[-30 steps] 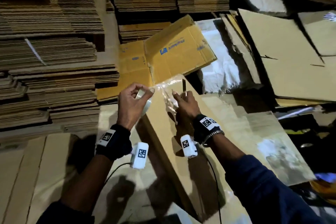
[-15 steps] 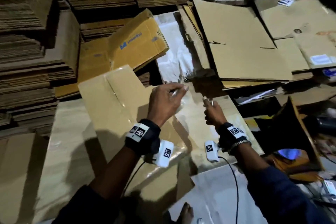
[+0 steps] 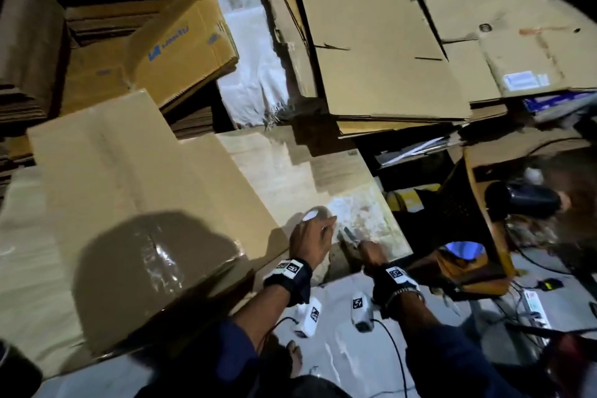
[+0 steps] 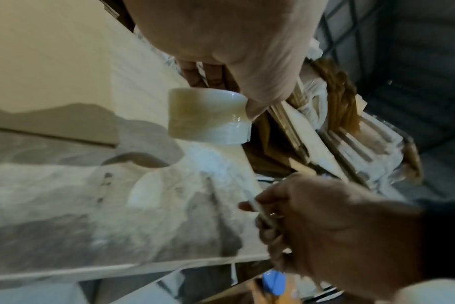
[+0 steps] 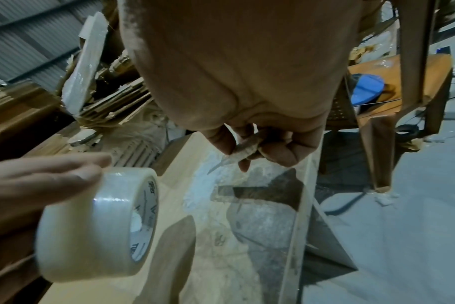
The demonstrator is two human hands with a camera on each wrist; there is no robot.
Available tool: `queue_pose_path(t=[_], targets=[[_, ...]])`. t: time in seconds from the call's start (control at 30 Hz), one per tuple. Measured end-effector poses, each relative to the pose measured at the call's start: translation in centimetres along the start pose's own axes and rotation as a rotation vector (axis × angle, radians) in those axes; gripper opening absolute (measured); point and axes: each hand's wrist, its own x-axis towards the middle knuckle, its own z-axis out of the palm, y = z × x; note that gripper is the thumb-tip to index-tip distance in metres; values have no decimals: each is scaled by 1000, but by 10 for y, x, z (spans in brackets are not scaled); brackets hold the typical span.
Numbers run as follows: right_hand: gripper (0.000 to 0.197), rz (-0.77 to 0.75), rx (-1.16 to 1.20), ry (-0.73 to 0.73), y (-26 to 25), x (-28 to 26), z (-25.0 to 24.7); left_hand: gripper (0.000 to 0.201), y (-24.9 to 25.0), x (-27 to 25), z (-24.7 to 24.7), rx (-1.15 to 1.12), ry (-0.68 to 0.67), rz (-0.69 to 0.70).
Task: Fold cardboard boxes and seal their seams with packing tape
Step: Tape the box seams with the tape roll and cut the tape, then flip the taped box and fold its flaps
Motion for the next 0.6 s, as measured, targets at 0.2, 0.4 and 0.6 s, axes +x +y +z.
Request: queue_pose_path(t=[0.2, 0.4, 0.6], targets=[[34, 27, 343, 101, 24, 11, 15, 39, -37, -13, 39, 214, -172, 80], [30, 28, 322, 90, 26, 18, 21, 54, -42, -27, 47, 245, -259, 112], [25, -49, -83, 184, -4, 9, 7, 32, -20, 1, 6, 179, -71, 119]])
